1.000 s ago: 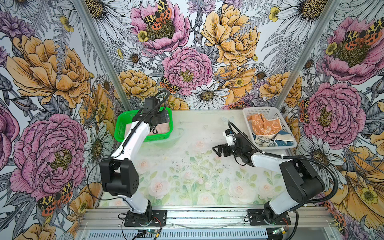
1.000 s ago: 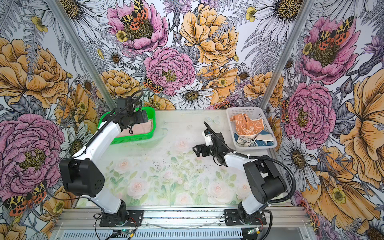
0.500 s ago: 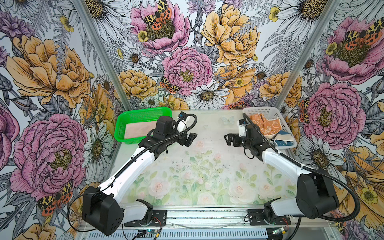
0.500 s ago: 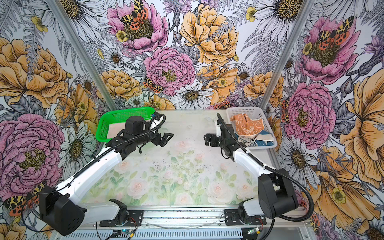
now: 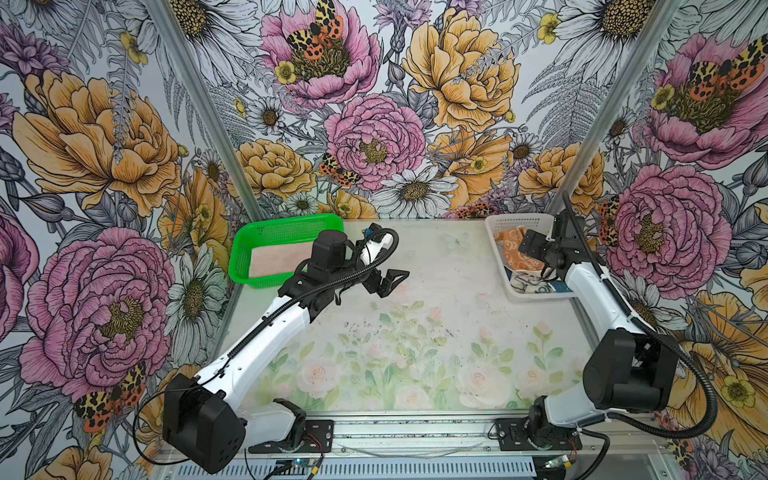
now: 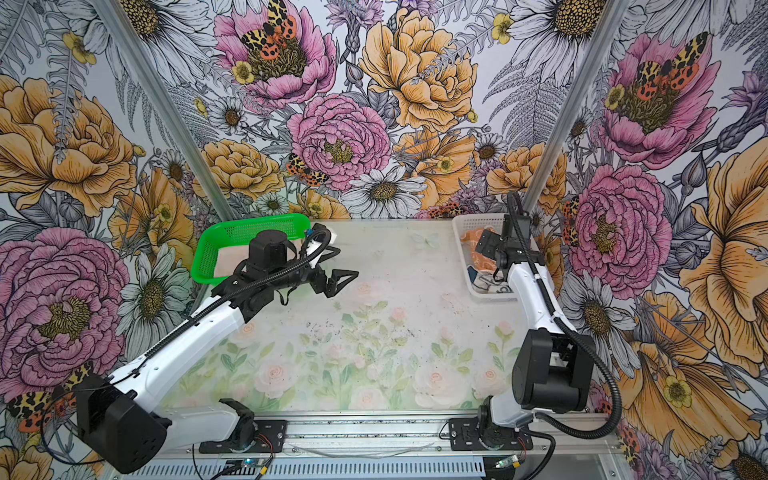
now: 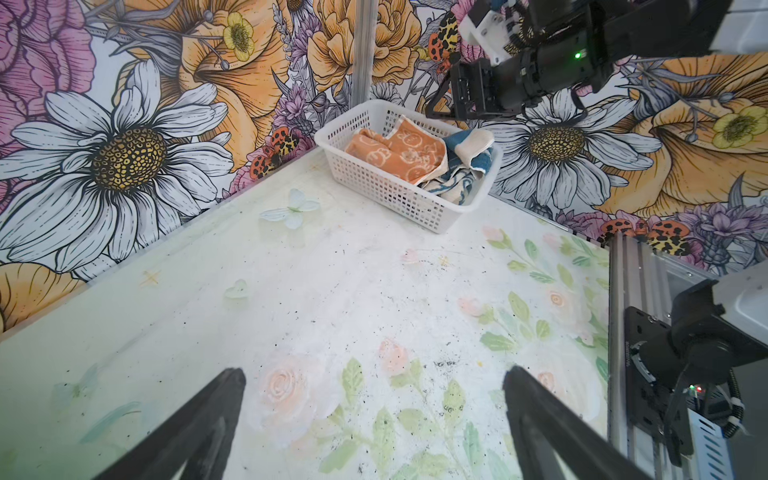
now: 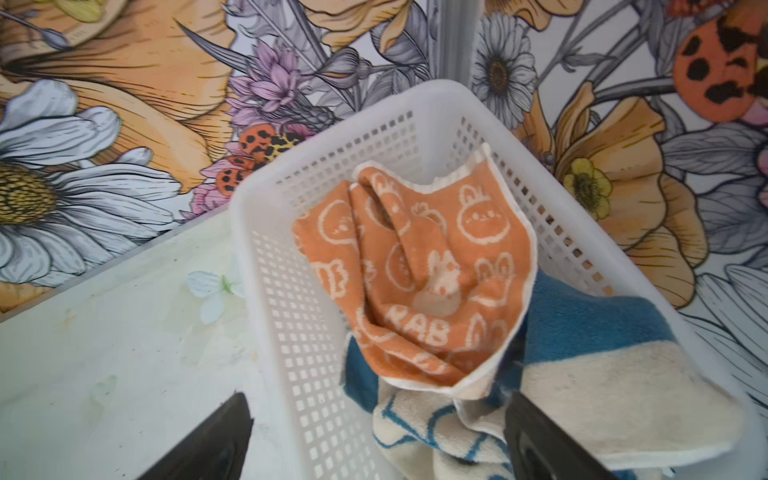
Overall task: Fold and stack the towels
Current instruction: 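Grasp the orange towel in the white basket with right gripper while left withdraws, then pull the orange bunny towel out and lay it on the mat with the right gripper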
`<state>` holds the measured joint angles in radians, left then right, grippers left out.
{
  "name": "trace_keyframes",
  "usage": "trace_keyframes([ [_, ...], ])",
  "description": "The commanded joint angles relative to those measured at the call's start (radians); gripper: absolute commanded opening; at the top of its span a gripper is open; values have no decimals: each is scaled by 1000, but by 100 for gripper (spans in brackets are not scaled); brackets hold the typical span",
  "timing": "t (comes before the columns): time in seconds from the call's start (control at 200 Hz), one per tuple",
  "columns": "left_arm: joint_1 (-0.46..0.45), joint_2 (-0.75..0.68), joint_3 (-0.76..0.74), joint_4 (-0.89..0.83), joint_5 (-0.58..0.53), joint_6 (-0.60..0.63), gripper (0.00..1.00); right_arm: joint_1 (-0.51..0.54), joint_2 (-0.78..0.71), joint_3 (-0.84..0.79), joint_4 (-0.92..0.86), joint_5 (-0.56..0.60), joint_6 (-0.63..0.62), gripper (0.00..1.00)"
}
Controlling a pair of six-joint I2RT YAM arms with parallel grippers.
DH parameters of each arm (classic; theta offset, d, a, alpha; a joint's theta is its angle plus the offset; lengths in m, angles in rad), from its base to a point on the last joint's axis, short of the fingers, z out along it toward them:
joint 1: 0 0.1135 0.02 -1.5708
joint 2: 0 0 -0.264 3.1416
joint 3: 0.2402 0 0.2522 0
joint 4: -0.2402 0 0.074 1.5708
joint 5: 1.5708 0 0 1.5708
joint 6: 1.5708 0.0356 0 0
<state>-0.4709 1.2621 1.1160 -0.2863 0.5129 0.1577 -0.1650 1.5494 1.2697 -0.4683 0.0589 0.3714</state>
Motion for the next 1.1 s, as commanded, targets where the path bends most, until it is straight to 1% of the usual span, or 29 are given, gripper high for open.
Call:
trace_keyframes([
  [0.0,10,-22,-11,32,41,7,99,-17,79,64,-55,-28,-38,94],
  [0.1,9,-28,-20,47,36,0,99,-17,156,123,-53,-44,-64,92],
  [0.205,10,-27,-18,49,41,-9,99,-13,227,175,-51,-71,-71,85],
  [0.3,10,-26,-19,49,35,-9,99,-6,264,196,-53,-61,-72,82],
  [0.395,12,-23,-17,49,37,-10,99,-4,291,201,-53,-76,-71,75],
  [0.62,20,-19,-19,56,35,-17,99,21,368,227,-55,-90,-78,70],
  [0.735,23,-13,-18,56,36,-20,99,37,386,234,-55,-77,-83,64],
  [0.896,25,-16,-20,57,33,-21,99,40,408,243,-55,-66,-85,48],
  [1.016,27,-15,-17,62,41,-26,99,38,417,257,-57,-55,-92,19],
  [1.076,35,-14,-19,70,48,-31,99,36,416,261,-56,-53,-95,1],
  [1.096,38,-15,-19,70,48,-33,99,34,416,261,-56,-53,-96,0],
])
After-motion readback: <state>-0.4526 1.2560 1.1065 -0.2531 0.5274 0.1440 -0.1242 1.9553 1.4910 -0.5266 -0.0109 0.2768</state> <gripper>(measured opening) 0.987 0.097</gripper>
